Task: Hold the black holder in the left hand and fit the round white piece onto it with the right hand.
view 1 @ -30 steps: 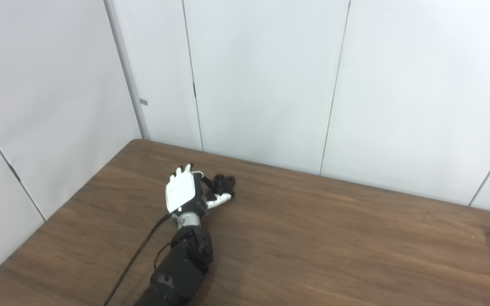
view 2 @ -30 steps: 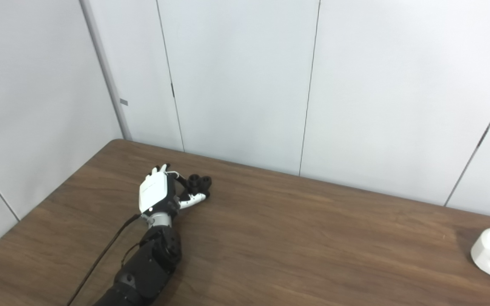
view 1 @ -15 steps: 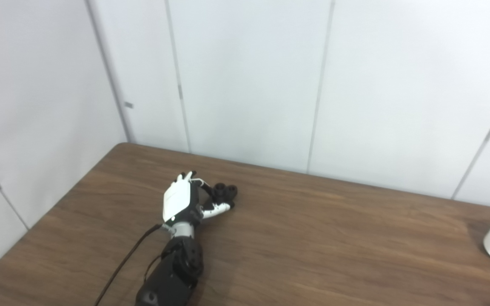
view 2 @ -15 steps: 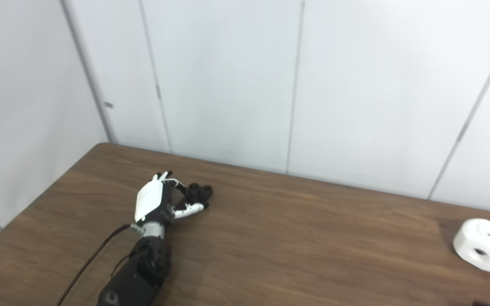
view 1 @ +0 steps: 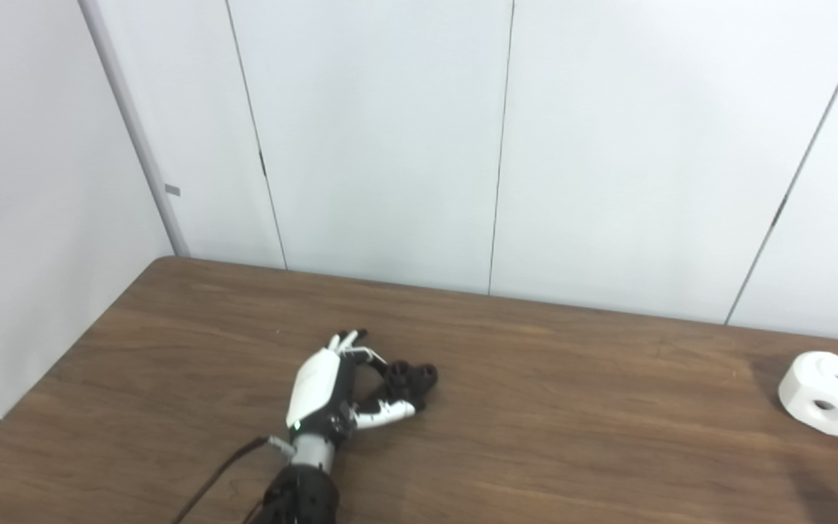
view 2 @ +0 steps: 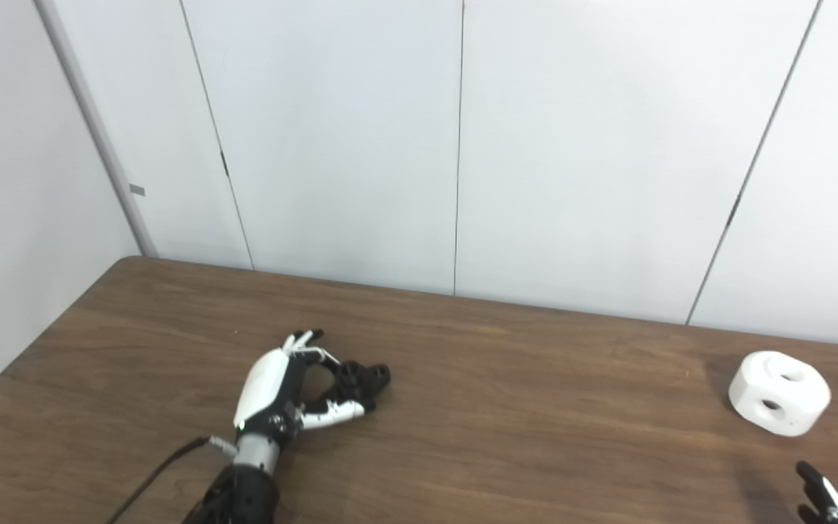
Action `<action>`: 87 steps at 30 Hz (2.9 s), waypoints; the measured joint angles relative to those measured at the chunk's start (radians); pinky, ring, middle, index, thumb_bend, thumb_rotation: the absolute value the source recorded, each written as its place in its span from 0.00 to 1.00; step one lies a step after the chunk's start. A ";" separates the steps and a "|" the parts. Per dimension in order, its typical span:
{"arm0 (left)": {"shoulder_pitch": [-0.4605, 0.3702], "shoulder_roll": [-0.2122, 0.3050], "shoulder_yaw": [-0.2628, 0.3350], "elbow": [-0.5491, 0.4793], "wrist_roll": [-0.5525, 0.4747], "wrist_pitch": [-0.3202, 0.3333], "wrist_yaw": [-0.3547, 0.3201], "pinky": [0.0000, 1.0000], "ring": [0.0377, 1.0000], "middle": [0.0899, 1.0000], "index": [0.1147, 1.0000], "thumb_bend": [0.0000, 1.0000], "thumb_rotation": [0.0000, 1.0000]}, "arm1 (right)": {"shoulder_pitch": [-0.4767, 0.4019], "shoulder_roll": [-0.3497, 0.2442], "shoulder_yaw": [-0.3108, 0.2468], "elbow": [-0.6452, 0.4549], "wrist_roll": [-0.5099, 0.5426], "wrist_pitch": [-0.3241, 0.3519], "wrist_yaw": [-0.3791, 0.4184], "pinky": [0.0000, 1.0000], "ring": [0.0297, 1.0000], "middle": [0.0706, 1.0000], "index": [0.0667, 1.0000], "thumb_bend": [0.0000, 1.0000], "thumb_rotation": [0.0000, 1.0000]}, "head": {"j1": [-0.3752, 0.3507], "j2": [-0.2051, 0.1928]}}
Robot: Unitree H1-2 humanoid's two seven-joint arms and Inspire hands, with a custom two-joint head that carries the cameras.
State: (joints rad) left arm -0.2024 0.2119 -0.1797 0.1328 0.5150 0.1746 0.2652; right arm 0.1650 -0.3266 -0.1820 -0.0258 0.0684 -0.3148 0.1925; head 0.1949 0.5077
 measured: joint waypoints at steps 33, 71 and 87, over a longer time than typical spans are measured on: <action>0.184 -0.038 -0.089 -0.210 0.058 -0.154 -0.167 1.00 1.00 0.91 0.41 0.52 0.04 | -0.006 0.139 0.075 -0.121 -0.337 0.100 -0.149 0.92 0.96 0.96 0.91 0.68 0.54 | -0.397 0.014; 0.143 -0.011 0.003 -0.141 -0.041 -0.249 -0.246 1.00 1.00 0.93 0.42 0.52 0.03 | -0.396 -0.098 -0.013 -0.190 -0.448 0.531 -0.159 0.99 1.00 1.00 0.90 0.98 0.51 | -0.729 -0.040; 0.141 -0.008 0.011 -0.133 -0.044 -0.266 -0.246 1.00 1.00 0.93 0.42 0.52 0.03 | -0.480 -0.206 0.061 -0.074 -0.459 0.676 -0.065 0.96 1.00 1.00 0.87 1.00 0.47 | -0.738 -0.046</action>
State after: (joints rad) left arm -0.0618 0.2040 -0.1689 -0.0006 0.4706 -0.0918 0.0188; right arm -0.3154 -0.5326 -0.1210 -0.0993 -0.3901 0.3611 0.1273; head -0.5430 0.4617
